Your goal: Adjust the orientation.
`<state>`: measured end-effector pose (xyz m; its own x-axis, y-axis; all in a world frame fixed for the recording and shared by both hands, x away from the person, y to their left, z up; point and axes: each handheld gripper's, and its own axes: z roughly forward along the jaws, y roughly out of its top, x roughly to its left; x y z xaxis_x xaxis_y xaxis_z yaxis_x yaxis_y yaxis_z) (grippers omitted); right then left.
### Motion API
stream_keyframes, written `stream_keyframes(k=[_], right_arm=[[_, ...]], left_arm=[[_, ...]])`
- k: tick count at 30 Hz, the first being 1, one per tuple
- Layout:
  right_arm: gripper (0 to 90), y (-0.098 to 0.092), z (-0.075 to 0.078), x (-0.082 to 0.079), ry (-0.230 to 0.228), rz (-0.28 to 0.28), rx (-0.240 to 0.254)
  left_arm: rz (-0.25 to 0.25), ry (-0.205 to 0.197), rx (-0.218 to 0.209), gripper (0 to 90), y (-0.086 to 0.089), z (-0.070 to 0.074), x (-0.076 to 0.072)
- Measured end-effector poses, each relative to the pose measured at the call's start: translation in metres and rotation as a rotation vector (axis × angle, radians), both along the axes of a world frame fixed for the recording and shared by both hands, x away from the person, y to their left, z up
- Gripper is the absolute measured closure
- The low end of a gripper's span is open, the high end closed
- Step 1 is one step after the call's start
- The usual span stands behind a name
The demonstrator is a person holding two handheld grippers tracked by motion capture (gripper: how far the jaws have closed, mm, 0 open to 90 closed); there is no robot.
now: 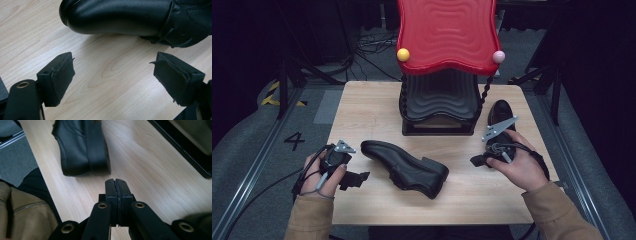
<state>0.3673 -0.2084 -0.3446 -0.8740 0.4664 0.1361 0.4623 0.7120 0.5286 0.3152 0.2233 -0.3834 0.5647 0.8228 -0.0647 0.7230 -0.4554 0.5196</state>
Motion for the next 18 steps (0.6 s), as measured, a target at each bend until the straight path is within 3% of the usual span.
stream_keyframes(k=[5,12,18], right_arm=[[90.0,0.028,-0.007,0.006,0.004,0.057,-0.026],[90.0,0.057,-0.019,0.011,0.025,0.089,-0.030],[90.0,0.080,-0.032,0.012,0.040,0.129,-0.067]], left_arm=[[-0.011,-0.002,-0.002,17.2,-0.001,-0.001,0.002],[-0.021,-0.005,-0.021,17.1,-0.002,0.001,0.003],[-0.026,-0.003,-0.015,17.0,-0.003,0.002,0.004]])
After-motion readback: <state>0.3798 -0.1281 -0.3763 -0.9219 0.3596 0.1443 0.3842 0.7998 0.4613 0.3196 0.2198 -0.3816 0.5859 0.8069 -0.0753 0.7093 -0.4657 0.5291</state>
